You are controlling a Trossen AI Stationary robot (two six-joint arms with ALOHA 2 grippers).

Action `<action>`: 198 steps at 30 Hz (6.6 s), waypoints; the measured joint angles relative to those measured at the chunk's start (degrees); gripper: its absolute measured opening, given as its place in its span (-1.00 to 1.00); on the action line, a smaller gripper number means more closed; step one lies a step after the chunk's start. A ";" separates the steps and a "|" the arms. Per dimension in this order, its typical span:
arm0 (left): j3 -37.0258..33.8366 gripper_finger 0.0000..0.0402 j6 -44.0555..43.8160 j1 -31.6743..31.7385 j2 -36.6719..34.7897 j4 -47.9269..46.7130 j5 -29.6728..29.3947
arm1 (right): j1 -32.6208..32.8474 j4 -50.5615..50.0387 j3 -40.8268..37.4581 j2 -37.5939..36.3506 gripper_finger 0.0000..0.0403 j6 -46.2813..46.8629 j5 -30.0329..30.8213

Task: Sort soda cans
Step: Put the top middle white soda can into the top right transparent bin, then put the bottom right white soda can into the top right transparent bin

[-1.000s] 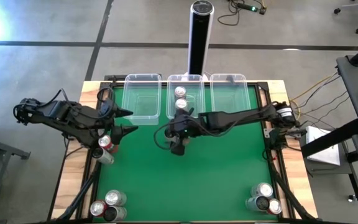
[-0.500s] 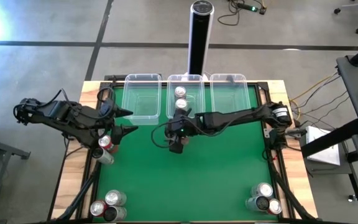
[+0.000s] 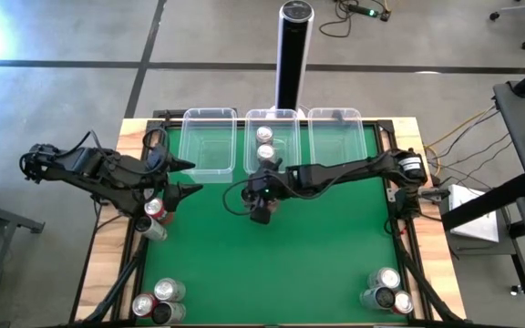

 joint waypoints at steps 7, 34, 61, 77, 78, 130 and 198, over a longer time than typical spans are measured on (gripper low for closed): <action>0.00 0.82 0.73 0.01 0.00 0.01 -0.05 | -0.17 2.90 -0.58 0.00 0.88 0.13 -1.03; 0.00 0.82 1.37 -0.01 -0.03 0.04 -0.07 | -0.61 5.90 -0.60 -0.20 0.23 5.69 -5.60; 0.00 0.82 -0.52 0.04 -1.20 0.07 -0.07 | -5.41 -37.59 27.96 -21.64 0.23 1.48 21.84; 0.00 0.82 1.52 0.62 -1.45 0.07 -1.62 | -19.99 -35.06 -4.24 -40.40 0.23 10.65 21.68; 0.00 0.82 1.54 0.63 -1.46 0.07 -1.64 | -21.33 -34.14 -5.69 -40.78 0.23 10.68 20.24; 1.76 0.82 -2.07 0.92 -1.22 -3.36 -6.13 | -39.45 3.30 -34.29 -34.10 0.77 5.12 4.78; 3.34 0.82 21.70 -11.02 19.00 43.14 17.70 | 58.03 -67.05 26.92 -1.05 0.78 71.18 8.12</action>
